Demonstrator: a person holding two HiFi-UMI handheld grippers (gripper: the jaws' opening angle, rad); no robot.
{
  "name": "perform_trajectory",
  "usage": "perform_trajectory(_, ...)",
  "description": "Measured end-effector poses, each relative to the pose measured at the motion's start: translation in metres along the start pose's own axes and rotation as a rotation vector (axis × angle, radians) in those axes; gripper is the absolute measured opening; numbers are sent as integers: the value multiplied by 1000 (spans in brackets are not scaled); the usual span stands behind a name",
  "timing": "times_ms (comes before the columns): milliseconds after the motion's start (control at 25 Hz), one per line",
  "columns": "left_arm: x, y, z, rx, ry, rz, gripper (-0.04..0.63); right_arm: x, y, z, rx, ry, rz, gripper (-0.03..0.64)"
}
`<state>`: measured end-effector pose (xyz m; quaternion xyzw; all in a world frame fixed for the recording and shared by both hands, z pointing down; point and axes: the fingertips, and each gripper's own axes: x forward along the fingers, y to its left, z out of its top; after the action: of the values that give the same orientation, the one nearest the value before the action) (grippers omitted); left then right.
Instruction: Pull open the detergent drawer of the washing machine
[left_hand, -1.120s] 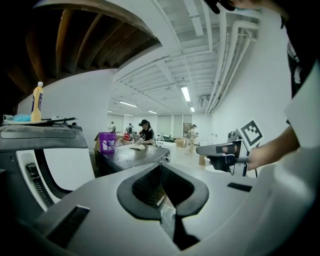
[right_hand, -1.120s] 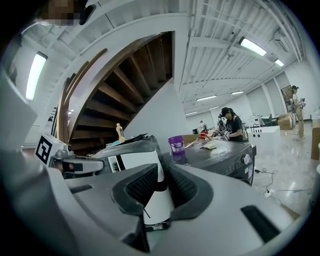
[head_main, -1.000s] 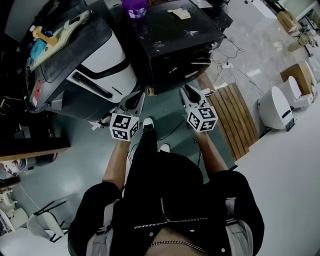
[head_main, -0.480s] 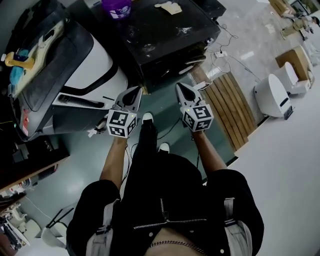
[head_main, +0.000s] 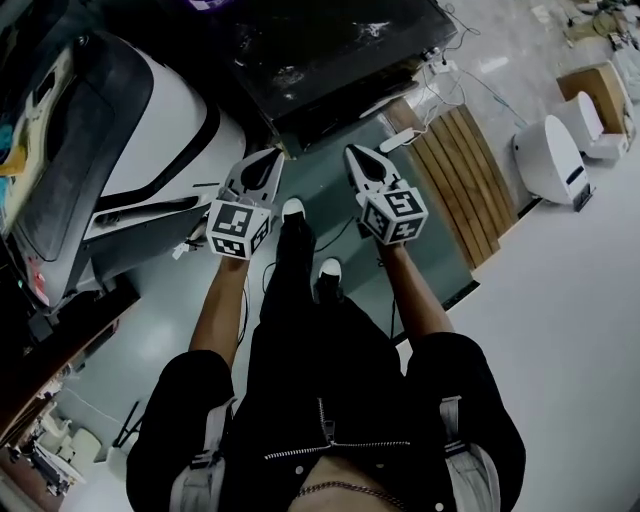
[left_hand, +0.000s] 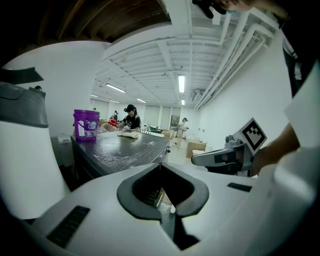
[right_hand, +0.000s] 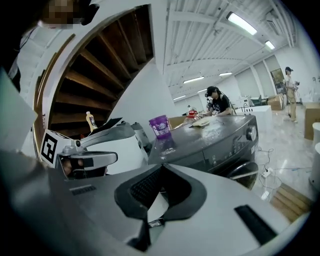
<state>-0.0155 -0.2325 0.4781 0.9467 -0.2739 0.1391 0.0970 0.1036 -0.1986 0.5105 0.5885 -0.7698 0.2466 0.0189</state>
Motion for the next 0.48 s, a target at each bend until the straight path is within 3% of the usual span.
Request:
perform_trajectory(280,14,10,-16,-25,29,-27,21,41,-30,-33,184,39,5,34)
perform_trajectory(480,15,23,-30,-60,54,-18,21,67,-46,-39,474,-41,115,197)
